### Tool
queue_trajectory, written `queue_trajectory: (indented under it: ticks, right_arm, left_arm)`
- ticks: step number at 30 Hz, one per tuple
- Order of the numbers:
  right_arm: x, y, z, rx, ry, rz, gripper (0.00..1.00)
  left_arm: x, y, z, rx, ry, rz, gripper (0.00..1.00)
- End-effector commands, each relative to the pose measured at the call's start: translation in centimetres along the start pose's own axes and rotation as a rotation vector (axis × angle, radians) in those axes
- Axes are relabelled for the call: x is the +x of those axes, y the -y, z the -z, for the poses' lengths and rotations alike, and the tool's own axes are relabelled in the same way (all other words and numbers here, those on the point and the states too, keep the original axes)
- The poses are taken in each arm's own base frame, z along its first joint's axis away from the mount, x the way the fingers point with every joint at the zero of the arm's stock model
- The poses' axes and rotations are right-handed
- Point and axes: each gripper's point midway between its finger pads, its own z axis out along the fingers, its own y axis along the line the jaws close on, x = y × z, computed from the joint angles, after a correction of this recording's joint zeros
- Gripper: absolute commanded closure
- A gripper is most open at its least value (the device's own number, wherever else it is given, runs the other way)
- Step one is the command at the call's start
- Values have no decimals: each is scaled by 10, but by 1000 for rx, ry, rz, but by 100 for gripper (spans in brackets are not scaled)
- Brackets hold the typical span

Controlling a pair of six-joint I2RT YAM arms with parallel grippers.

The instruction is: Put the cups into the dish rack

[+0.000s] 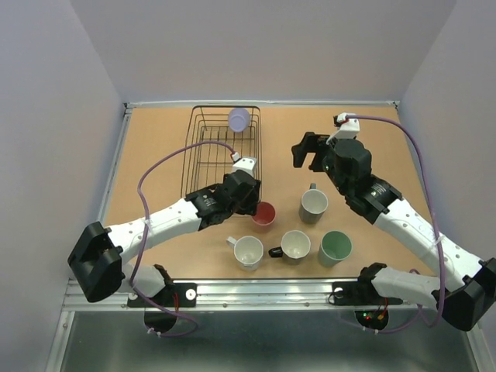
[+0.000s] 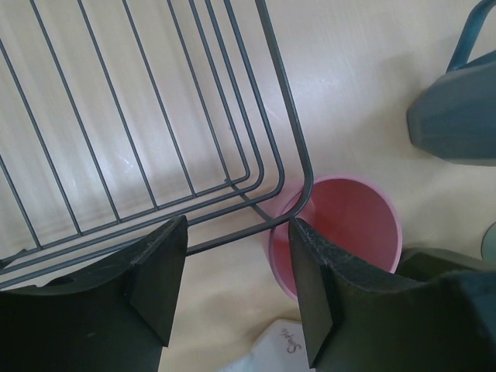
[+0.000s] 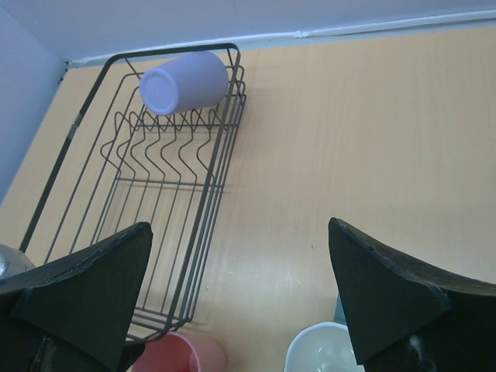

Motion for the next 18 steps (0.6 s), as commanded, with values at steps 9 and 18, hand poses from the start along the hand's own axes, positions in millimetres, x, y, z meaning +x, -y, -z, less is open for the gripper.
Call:
queue_trajectory:
  ticks: [9, 18]
  right_arm:
    - [6, 4, 7, -14, -2, -15, 0]
    - [10, 8, 11, -5, -8, -21, 0]
  left_arm:
    - [-27, 10, 56, -13, 71, 89, 32]
    - [11, 25, 44, 2, -29, 60, 33]
